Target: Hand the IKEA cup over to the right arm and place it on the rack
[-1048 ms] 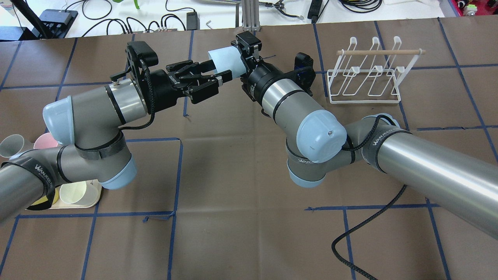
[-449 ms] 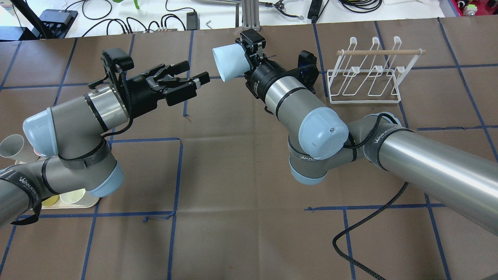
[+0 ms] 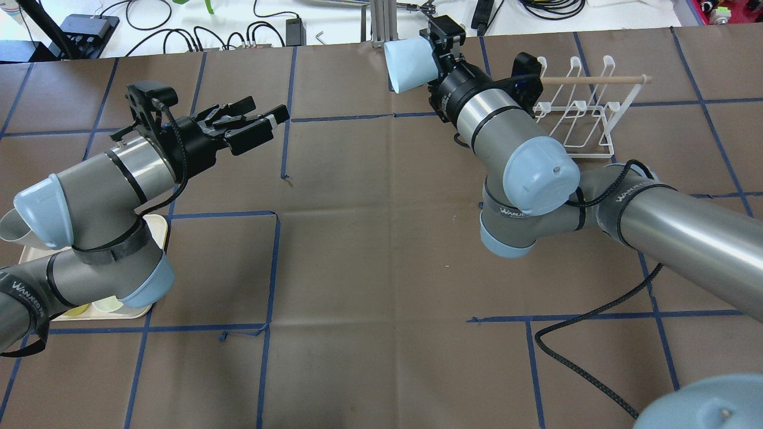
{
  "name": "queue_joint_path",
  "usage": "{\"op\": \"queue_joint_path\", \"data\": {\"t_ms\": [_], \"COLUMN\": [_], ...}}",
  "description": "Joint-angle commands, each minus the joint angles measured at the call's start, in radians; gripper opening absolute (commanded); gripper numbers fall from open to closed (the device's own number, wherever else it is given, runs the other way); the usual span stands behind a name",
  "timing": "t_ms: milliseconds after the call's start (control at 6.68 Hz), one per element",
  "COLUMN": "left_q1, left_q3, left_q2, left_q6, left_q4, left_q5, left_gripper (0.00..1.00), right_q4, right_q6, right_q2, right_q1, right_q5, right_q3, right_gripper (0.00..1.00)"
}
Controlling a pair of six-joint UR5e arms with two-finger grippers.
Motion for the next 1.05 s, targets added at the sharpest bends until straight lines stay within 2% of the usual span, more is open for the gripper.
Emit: {"op": "queue_joint_path", "data": {"t_ms": [0, 150, 300, 449, 599, 749, 899], "left_q1": [-0.031, -0.103, -0.193, -0.237, -0.239, -0.236, -0.236], "left_q3": [0.171, 0.281, 0.43, 0.566, 0.665, 0.727, 0.767], "left_q2": [-0.002, -0.002, -0.002, -0.007, -0.008, 0.006, 0.031], "left_q6": [-0.023, -0.026, -0.075, -0.1, -0.098, -0.086, -0.079], "left_q4": [-0.282, -0.486, -0.789, -1.095, -1.391, -1.616, -1.775], "left_q5": [0.22, 0.431, 0.623, 0.736, 0.786, 0.836, 0.899], "left_gripper": [1.0, 1.0, 1.0, 1.0, 1.0, 1.0, 1.0], "right_q4": [0.003, 0.003, 0.011, 0.012, 0.009, 0.006, 0.002], "right_q6": [-0.243, -0.412, -0.617, -0.803, -0.975, -1.118, -1.247], "right_q2": [-0.003, 0.0, 0.006, 0.024, 0.061, 0.095, 0.145], "right_q1": [-0.076, -0.102, -0.13, -0.157, -0.194, -0.217, -0.224], "right_q5": [-0.004, -0.035, -0.05, -0.049, -0.05, -0.049, -0.05], "right_q3": [-0.037, -0.051, -0.062, -0.074, -0.103, -0.152, -0.195], "right_gripper": [0.22, 0.22, 0.22, 0.22, 0.18, 0.18, 0.18]}}
